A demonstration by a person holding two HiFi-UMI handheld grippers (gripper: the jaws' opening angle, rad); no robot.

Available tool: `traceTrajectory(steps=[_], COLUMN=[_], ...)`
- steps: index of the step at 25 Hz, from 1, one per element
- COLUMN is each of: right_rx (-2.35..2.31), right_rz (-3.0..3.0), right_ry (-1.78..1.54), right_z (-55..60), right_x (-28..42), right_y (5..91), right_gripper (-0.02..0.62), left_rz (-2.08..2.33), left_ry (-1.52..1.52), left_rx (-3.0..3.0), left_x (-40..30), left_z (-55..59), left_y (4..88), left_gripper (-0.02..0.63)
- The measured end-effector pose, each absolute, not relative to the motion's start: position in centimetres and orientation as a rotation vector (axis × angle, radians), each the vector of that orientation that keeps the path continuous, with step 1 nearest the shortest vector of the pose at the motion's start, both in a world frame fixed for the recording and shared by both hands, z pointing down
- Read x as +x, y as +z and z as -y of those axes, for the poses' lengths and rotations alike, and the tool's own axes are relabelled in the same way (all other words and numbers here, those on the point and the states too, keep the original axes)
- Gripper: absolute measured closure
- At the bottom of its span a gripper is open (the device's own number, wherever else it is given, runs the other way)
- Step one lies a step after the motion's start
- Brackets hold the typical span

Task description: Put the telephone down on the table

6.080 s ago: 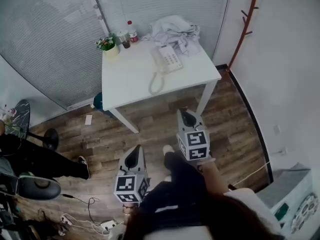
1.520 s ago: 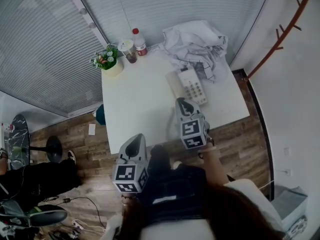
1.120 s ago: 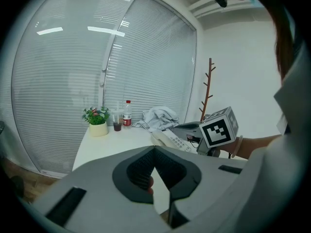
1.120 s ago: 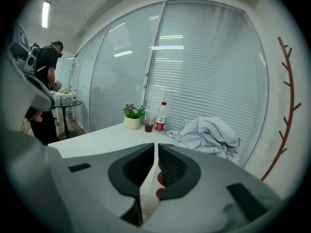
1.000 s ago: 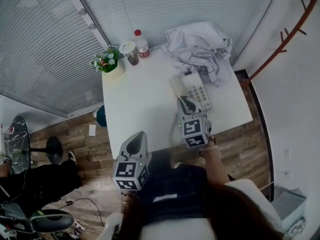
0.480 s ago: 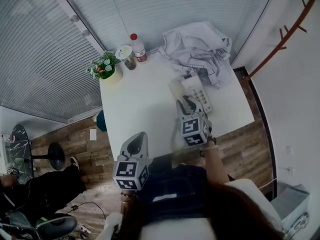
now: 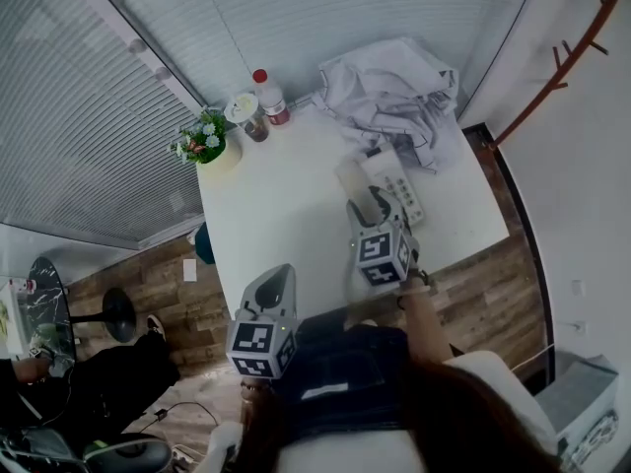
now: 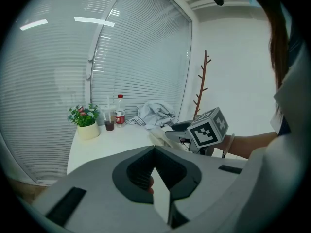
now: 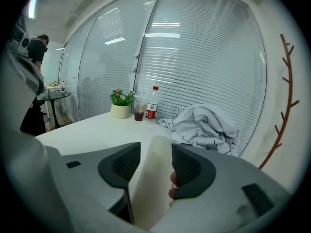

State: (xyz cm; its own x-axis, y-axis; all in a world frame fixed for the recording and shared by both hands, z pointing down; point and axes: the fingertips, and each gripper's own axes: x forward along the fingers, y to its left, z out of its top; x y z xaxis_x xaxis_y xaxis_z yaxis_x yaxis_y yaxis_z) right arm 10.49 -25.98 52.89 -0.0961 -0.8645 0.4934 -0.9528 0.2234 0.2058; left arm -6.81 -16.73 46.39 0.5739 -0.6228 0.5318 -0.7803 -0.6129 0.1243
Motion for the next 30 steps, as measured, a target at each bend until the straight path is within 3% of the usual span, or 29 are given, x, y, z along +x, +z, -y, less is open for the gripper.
traceTrajectory(steps=[11,30], right_rx=[1.680,1.718], right_rz=[1.923,1.850], right_ry=[0.281,0.397], right_z=[26.6,27.8], right_x=[11.0,11.7], right_y=[55.2,58.5], right_gripper=[0.334,0.334], left_rz=[1.127,1.104], left_ry=[0.673,0.708], left_rx=[2.454,2.439], left_x=[-8.0,-9.4], left_z=[17.8,19.4], left_y=[47.1,48.0], left_gripper=[0.598,0.598])
